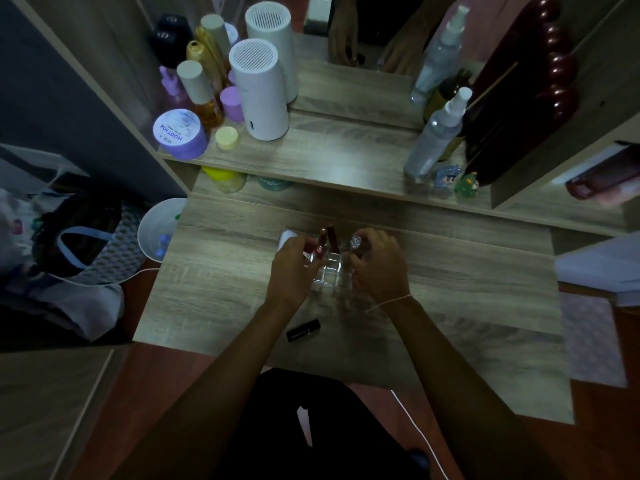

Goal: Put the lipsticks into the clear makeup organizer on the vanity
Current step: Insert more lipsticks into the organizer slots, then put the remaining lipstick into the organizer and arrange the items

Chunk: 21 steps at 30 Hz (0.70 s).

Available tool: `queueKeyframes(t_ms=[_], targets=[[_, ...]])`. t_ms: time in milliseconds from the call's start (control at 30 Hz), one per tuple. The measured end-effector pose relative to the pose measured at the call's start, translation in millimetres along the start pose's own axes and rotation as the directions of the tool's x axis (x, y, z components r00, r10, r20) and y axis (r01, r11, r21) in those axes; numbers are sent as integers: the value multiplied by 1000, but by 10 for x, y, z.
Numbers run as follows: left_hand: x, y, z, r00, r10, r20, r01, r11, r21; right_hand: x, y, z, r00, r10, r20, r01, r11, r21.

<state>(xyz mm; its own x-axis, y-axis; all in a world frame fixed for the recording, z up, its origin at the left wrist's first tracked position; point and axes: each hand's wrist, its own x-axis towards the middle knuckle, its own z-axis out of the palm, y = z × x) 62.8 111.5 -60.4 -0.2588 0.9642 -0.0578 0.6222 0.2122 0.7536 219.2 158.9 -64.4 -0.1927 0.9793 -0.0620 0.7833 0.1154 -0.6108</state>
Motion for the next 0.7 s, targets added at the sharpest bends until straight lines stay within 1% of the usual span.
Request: queueKeyframes(t_ms=[100,200,267,333,367,400,433,500,567,633,667,700], targets=[[-11,-5,-27,1000,2,6,-2,1000,-6,-19,-14,2,1000,0,-15,0,1000,10],[-50,-35,-75,999,46,24,-46,999,-1,-68,-51,-16,997,-14,-79,17,999,37],[-88,-47,-115,997,71,27,-71,997,-6,-113,-74,-46,983,-52,-175,61,997,45],[-152,-82,-180,998,63,12,-63,998,-19,-199,-123,-64,946,-105,-306,127,990,53],[-196,-108,-215,999,52,-2,-52,998,-27,-259,-151,-61,929,-122,-350,155,986,67],[-254,-145,-260,999,52,-18,-52,998,-32,-338,-182,-38,921,-136,-366,176,981,77],[-319,-190,-306,996,78,-35,-79,997,-24,-423,-210,6,923,-149,-354,187,979,75],[-452,-321,-389,979,197,-56,-194,980,50,-601,-253,143,950,-169,-261,187,981,45],[-561,-473,-446,958,285,-38,-277,950,147,-764,-244,309,970,-221,-103,220,975,-27],[-616,-625,-480,941,339,-4,-328,913,241,-868,-195,488,950,-289,122,308,934,-180],[-633,-710,-485,931,364,17,-354,892,281,-911,-182,561,940,-274,206,314,928,-200],[-645,-788,-477,922,384,50,-380,872,309,-941,-192,599,940,-234,249,281,944,-172]])
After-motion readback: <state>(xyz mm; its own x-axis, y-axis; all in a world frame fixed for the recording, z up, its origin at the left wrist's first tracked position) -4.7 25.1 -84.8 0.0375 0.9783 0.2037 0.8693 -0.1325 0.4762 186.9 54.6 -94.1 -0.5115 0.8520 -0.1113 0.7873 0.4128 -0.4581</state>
